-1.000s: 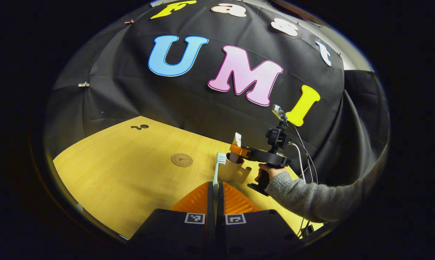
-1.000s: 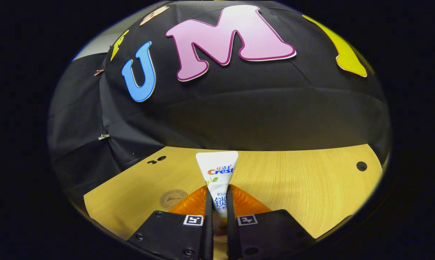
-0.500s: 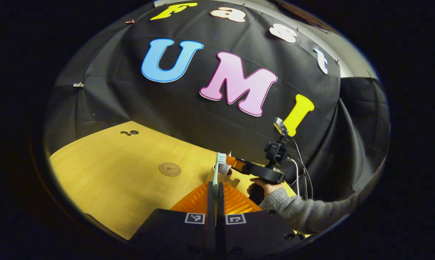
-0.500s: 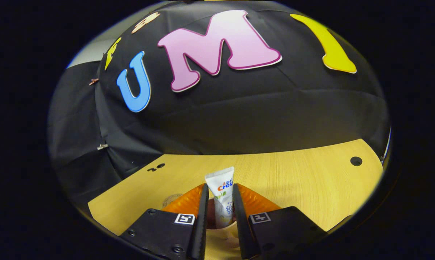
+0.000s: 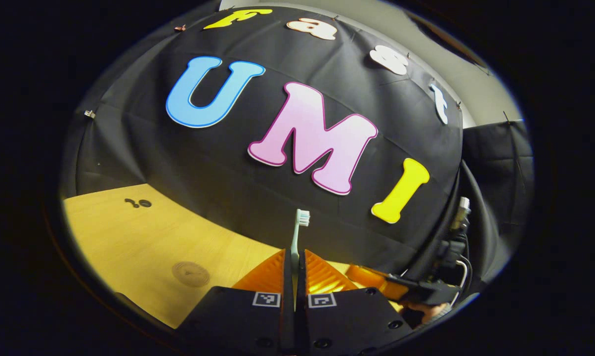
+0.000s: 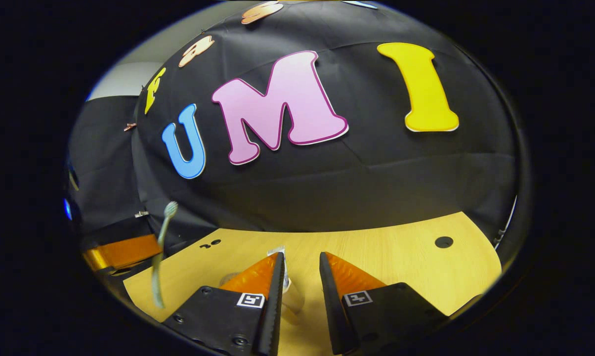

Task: Put the toothbrush and toothpaste on the desktop into the cup, then pick up the cup and place it on the coaster on the desktop.

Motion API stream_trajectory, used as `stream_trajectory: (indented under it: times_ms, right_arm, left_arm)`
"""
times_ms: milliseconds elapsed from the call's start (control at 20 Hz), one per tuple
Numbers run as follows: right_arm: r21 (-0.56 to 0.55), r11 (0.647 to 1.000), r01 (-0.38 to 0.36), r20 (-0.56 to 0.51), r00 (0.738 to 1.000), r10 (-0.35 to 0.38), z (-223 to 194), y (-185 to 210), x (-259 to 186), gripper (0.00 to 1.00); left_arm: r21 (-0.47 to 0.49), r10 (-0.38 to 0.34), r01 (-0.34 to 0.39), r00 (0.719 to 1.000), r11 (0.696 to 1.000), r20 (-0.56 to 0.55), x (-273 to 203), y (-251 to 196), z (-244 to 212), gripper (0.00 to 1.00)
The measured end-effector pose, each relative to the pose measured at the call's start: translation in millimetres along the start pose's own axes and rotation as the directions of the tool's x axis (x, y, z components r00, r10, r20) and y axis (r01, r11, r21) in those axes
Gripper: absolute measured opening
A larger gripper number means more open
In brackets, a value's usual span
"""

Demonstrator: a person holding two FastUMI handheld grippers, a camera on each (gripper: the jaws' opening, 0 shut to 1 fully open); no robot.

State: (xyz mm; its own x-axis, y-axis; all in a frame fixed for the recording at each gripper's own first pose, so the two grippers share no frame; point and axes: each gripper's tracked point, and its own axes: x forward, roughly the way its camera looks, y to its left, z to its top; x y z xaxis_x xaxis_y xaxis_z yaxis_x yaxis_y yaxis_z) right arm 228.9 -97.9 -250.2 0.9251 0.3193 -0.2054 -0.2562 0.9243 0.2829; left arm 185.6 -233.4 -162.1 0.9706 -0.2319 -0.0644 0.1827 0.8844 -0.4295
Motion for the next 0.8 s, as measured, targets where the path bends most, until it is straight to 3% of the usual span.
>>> stream_trajectory:
  times_ms: [250,550,800]
  right_arm:
    - [0.017,1.000,0.013,-0.070,0.997,-0.012,-38,2,-46,0.43]
    - [-0.026,1.000,0.017,-0.149,0.989,-0.021,-82,5,-73,0.43]
    - [-0.023,0.999,0.044,-0.172,0.984,-0.048,-94,-12,-75,0.43]
  left_arm:
    - [-0.127,0.002,0.008,0.997,0.992,0.077,60,4,1,0.06]
    - [-0.165,0.082,-0.057,0.986,0.985,0.148,109,39,-15,0.06]
    - [-0.151,0.126,-0.109,0.986,0.982,0.108,133,60,-57,0.06]
